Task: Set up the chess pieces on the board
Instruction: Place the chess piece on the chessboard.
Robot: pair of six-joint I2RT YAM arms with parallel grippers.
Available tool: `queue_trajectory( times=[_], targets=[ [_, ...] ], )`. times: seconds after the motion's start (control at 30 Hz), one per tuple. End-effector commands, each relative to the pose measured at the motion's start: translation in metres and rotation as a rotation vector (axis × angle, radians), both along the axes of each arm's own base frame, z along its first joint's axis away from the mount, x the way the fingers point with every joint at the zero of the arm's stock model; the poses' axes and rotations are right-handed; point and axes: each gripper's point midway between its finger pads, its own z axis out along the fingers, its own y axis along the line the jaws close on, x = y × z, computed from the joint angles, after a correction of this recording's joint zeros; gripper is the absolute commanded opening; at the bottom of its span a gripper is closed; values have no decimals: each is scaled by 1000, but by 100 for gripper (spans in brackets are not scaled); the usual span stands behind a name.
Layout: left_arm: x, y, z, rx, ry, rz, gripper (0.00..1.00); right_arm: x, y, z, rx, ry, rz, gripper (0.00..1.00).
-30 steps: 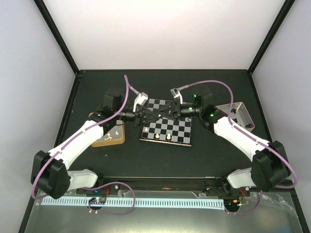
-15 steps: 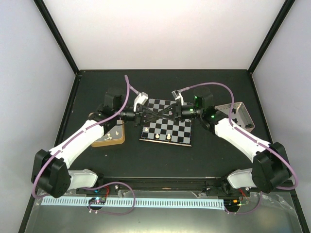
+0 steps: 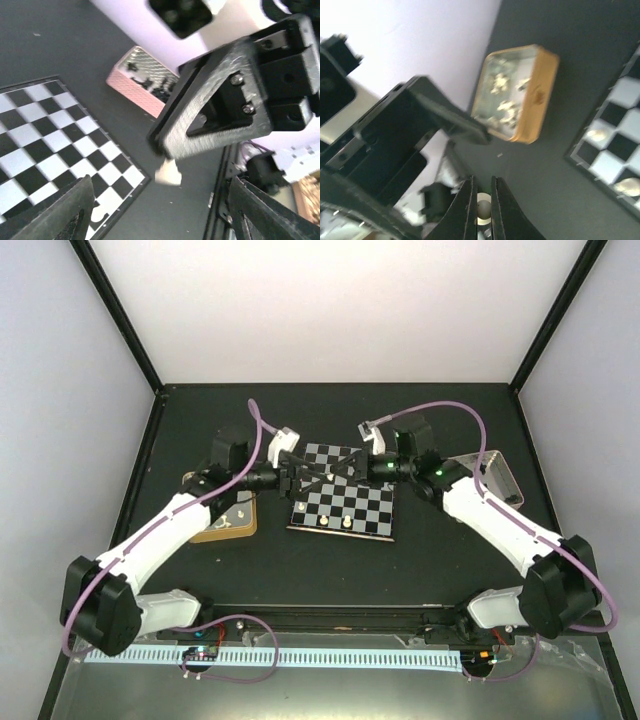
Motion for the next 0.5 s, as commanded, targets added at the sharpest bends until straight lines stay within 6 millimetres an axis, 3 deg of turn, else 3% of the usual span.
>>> queue_trajectory(
  times=[0.0,0.07,0.2,0.37,0.47],
  targets=[
    [18,25,3,23,-5,238,79,26,-27,-33,-309,-147,-147,1],
    [22,45,-3,48,29,378,83,31,-30,-44,-419,-205,-178,1],
    [30,103,-20,134,96,729,86,35,-25,-61,-607,-299,-253,1],
    [13,150,-18,239,83,915,87,38,-2,-75,-749,-385,-332,1],
    [0,173,-10,298,85,992,88,39,25,-96,-821,-388,-305,1]
  ],
)
